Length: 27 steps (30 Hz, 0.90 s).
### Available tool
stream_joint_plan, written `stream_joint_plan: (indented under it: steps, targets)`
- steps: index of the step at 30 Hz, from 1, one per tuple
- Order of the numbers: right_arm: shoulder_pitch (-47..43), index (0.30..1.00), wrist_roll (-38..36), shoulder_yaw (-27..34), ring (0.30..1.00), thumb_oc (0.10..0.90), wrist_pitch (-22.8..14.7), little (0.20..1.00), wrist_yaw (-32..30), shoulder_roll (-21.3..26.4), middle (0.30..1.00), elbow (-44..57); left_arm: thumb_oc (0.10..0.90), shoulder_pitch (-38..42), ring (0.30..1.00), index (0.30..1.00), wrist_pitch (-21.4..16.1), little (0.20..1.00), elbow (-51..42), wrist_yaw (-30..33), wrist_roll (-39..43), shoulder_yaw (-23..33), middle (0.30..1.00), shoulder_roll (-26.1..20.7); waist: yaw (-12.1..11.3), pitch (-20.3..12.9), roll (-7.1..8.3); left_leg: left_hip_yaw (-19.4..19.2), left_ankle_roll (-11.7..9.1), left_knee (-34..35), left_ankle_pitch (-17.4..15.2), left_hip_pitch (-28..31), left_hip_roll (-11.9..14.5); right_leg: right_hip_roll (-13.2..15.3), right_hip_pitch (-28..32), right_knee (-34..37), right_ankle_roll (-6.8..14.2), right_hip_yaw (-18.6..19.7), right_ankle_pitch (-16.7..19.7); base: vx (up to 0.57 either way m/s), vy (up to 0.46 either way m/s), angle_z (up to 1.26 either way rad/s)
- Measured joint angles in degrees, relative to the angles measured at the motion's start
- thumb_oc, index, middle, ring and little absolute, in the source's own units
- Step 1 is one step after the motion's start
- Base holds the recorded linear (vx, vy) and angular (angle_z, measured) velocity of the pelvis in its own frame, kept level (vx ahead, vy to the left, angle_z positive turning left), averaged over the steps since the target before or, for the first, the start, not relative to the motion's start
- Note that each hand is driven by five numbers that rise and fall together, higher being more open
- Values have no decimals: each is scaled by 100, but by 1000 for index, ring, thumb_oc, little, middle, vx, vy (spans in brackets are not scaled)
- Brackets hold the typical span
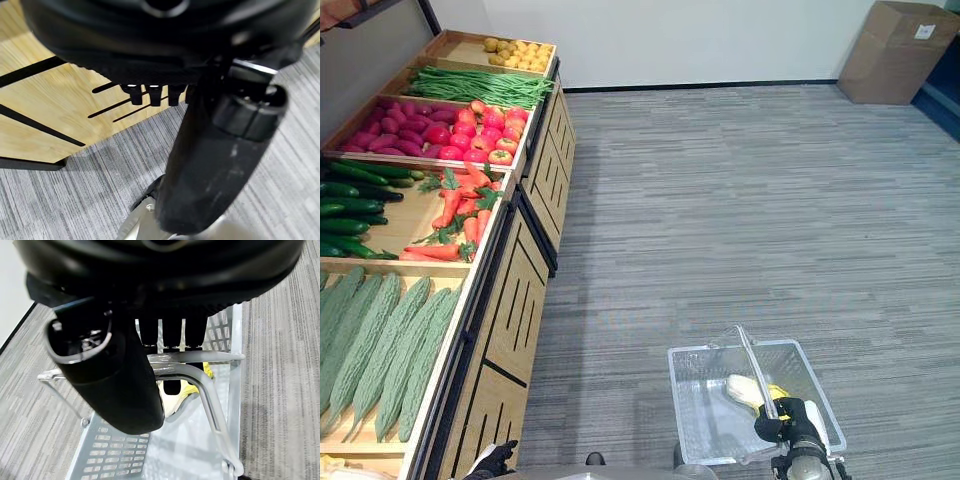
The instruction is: Get the vegetables into the basket
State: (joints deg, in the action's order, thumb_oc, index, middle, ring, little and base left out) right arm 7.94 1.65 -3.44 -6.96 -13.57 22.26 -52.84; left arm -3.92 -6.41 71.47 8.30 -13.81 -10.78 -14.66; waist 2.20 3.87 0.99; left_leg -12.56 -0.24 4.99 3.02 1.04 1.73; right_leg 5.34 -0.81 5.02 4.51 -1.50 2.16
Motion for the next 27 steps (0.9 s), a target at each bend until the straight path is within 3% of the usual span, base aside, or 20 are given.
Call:
stream_joint_plan:
  steps: [8,12,13,14,16,17,18,19,20,21,23,24,25,26,27]
  targets:
    - [-462,300,-23,56,300,400,-15,300,-17,-5,300,-713,900,142,1000,1000,57,1000,-202,59,37,-107,1000,-22,-4,364,59,-32,120,0,-65,-35,-145,141,-62,-96,65,24,39,-17,114,-2]
    - [-876,300,-105,151,300,400,-31,300,-39,-29,300,-1004,900,335,1000,1000,65,1000,-459,59,42,-326,1000,-182,8,664,46,-92,295,-20,-114,-38,-201,190,-671,-1195,103,-67,44,27,94,-14]
    - [-1167,300,-274,170,300,400,-9,300,-125,-83,300,-929,900,533,1000,1000,77,1000,-464,68,97,-317,1000,-270,13,950,141,-199,394,6,-238,157,-274,526,-1352,-2270,382,-443,-188,238,-63,-35]
    - [-1137,300,-277,193,300,400,-25,300,-145,-116,300,-908,900,550,1000,1000,74,1000,-488,77,144,-309,1000,-273,9,961,209,-249,424,34,-299,241,-370,800,-1516,-2195,455,-537,-140,353,-166,-33]
    - [-1127,300,-440,249,300,400,-49,300,-170,-142,300,-875,900,577,1000,1000,71,1000,-378,120,270,-73,1000,-169,70,979,183,-256,284,-6,-467,293,-408,1101,-1736,-766,651,-597,230,375,-198,-3]
    - [-974,300,-495,388,300,400,-49,300,-226,-167,300,-876,900,489,1000,1000,106,1000,-291,132,371,-32,1000,-150,147,972,215,-158,111,1,-622,558,-374,1103,-1658,-156,609,-533,480,411,-330,33]
    - [-824,300,-503,403,300,400,-15,300,-226,-202,300,-877,900,294,1000,1000,102,1000,-356,143,374,-39,1000,-170,169,920,264,-98,16,3,-740,802,-298,1010,-1490,-308,575,-528,527,346,-362,64]
    - [-797,300,-582,447,300,400,-154,300,-233,-156,300,-1468,900,229,1000,1000,131,1000,-252,172,395,-82,1000,42,198,797,12,80,-150,26,-921,1031,102,745,-1518,-1008,284,-713,800,451,-506,83]
    - [-812,300,-713,696,300,400,-9,300,-211,-150,300,-1948,900,193,1000,1000,81,1000,-128,224,490,-102,1000,82,19,554,-160,209,-164,-492,-862,981,579,407,-1488,-1586,-64,-920,334,324,-428,63]
    - [-823,300,-712,716,300,400,45,300,-198,-130,300,-1943,900,153,1000,1000,15,1000,-181,243,564,-48,1000,-10,-47,410,-158,309,-131,-856,-629,835,787,223,-1379,-1553,-156,-1002,249,346,-497,38]
    - [-818,300,-705,694,300,400,-46,300,-192,-17,300,-1567,900,226,1000,1000,30,1000,20,275,810,281,1000,-16,27,303,-151,774,-747,-1565,67,439,1209,-145,-1145,-1509,-485,-1217,-73,246,-437,13]
    - [-839,300,-706,638,300,400,-57,300,-196,23,300,-1459,900,347,1000,1000,22,1000,-5,311,871,374,1000,-41,-8,317,-80,1015,-934,-2554,326,-109,1334,-250,-1016,-1395,-634,-1257,-162,191,-399,21]
    - [-711,300,-704,633,300,400,-60,300,-201,160,300,-1253,900,530,1000,1000,-3,1000,-199,304,943,375,1000,-53,-15,372,34,1457,-975,-4123,855,-989,1045,-300,-715,-1326,-1026,-1298,-399,247,-373,25]
    - [-570,300,-706,651,300,400,-97,300,-225,211,300,-1232,900,678,1000,1000,-93,1000,-323,345,999,362,1000,-39,-54,400,82,1537,-793,-5062,1058,-1747,801,-370,-432,-1189,-1283,-1390,-580,332,-199,36]
    - [-532,300,-707,654,300,400,-87,300,-238,212,300,-1291,900,813,1000,1000,-143,1000,-362,366,1039,349,1000,-69,-140,414,105,1463,-705,-5488,834,-2278,693,-403,-365,-1131,-1363,-1419,-717,421,-4,45]
